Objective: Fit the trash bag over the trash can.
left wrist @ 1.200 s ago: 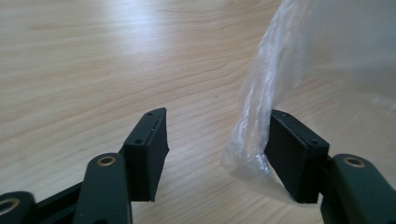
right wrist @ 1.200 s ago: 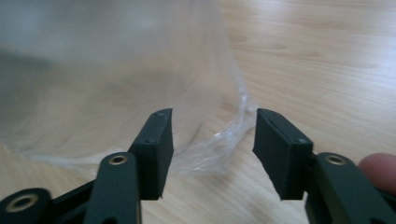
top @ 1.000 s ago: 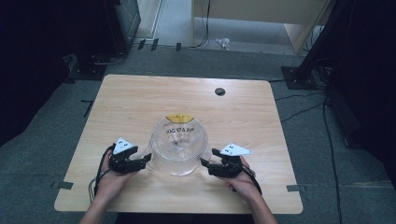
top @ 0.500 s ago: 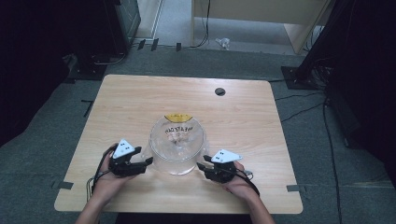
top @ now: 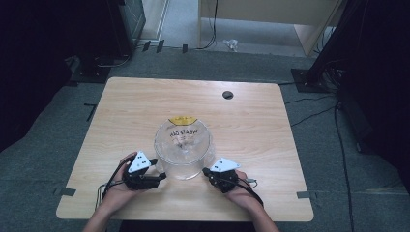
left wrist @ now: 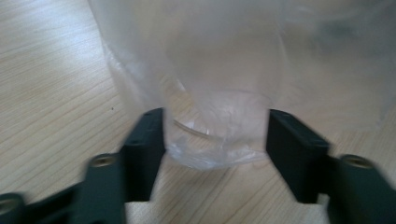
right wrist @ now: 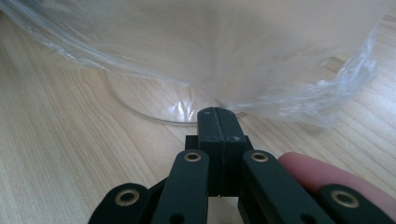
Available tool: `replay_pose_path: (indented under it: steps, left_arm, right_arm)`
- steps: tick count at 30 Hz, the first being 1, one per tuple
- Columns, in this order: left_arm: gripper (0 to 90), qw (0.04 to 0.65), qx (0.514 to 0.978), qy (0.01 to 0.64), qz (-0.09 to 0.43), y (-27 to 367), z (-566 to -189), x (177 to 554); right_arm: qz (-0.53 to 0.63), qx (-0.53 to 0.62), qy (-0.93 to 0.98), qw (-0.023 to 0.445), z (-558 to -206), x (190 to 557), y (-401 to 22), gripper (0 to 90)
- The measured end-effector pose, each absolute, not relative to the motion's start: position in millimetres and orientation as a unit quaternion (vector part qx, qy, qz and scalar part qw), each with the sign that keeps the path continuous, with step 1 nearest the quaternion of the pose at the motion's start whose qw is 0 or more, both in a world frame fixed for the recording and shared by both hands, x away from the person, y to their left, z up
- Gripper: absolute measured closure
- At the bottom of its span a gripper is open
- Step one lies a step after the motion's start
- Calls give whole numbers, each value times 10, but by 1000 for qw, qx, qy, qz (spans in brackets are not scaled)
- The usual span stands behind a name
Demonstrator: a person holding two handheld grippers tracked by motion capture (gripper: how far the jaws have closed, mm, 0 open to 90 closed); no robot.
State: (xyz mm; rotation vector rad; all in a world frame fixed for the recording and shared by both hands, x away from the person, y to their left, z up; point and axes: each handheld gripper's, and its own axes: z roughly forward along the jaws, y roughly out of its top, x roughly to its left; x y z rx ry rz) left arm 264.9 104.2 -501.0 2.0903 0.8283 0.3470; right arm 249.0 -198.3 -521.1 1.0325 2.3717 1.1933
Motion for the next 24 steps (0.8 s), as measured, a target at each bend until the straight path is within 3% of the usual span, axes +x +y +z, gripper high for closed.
replay_pose_path:
  steps: [4,6,16,17,19,22,24]
  left_arm:
    - [822,398,829,369,134,1089,-5059,2716]
    - [898,389,830,380,121,1116,-5098,2743]
    - [899,369,843,369,132,1109,-5102,2727]
    - [831,373,841,368,136,1110,-5098,2721]
    - [549,380,834,374,140,1131,-5075,2726]
    - [366,409,814,387,143,1203,-5010,2742]
    - [159,415,800,405,155,1241,-4949,2756]
  right_arm:
    - [412,367,821,143,-5213,2499,-1993,900]
    - [410,373,820,142,-5215,2505,-1998,900]
    - [411,386,815,134,-5217,2515,-2028,890]
    - [415,383,815,131,-5216,2512,-2038,843]
    - [424,372,817,122,-5211,2491,-2059,773]
    - [426,368,817,123,-5204,2469,-2083,688]
    - [430,372,814,122,-5194,2473,-2108,672]
